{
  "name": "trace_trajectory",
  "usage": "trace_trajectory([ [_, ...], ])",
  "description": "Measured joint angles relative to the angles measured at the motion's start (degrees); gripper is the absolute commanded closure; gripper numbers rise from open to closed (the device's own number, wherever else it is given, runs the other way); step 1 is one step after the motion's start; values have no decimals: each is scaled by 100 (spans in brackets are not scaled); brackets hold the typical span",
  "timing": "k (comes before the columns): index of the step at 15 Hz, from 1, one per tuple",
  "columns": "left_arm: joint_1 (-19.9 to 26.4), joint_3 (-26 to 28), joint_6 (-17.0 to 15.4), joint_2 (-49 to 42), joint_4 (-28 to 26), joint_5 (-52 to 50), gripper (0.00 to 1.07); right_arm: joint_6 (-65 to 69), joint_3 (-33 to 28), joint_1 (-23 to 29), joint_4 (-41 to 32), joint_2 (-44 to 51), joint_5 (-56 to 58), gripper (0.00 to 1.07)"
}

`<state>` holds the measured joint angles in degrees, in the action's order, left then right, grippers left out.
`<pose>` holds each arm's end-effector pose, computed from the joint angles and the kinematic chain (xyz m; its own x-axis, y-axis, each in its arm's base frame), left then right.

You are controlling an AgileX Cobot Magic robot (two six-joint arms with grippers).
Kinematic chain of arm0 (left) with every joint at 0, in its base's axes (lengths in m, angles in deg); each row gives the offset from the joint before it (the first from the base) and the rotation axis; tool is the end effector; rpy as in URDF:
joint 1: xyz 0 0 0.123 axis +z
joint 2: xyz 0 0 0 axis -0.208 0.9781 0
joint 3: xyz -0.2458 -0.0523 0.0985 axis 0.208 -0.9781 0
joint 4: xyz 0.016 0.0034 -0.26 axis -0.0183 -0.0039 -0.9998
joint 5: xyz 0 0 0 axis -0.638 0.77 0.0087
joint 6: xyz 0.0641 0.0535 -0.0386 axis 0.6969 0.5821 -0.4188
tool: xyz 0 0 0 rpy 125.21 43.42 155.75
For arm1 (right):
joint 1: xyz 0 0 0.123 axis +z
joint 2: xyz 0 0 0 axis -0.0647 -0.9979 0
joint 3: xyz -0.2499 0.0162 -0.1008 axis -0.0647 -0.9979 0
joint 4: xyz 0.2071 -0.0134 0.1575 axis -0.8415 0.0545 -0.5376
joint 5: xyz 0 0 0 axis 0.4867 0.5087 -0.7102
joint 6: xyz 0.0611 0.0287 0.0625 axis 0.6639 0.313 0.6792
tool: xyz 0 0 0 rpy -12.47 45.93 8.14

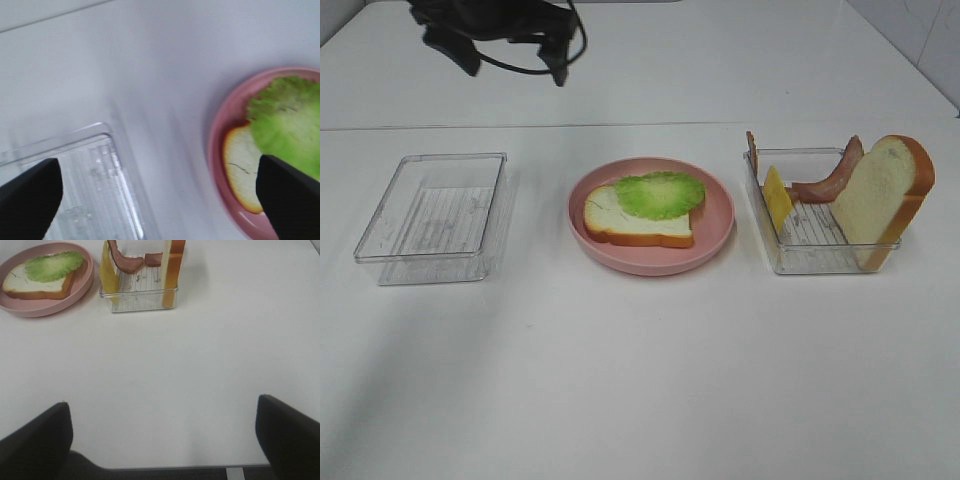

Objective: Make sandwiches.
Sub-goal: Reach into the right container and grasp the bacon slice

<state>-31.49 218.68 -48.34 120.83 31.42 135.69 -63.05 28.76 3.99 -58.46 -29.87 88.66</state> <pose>0.4834 -0.1651 0.2584 -0.8678 0.1825 -0.4622 0.2055 0.9787 0.0005 0.0209 0.0016 0.2645 -0.5346 0.0148 -0.8450 -0.0100 0.9997 0.0238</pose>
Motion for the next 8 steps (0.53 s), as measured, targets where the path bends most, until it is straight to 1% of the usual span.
trace_trajectory([
  [1,332,0,34,-120,6,0,8,0,0,0,0,0,0,11],
  [2,504,0,57,-183,6,0,8,0,0,0,0,0,0,11],
  [3,1129,0,138,-413,23,6,8,0,0,0,0,0,0,11],
  [4,1249,0,143,-458,23,6,8,0,0,0,0,0,0,11],
  [5,1495,0,160,-539,-17,6,8,0,0,0,0,0,0,11],
  [6,1793,-29,246,-630,-166,6,8,0,0,0,0,0,0,11],
  [8,1914,-229,338,-791,-218,6,8,0,0,0,0,0,0,11],
])
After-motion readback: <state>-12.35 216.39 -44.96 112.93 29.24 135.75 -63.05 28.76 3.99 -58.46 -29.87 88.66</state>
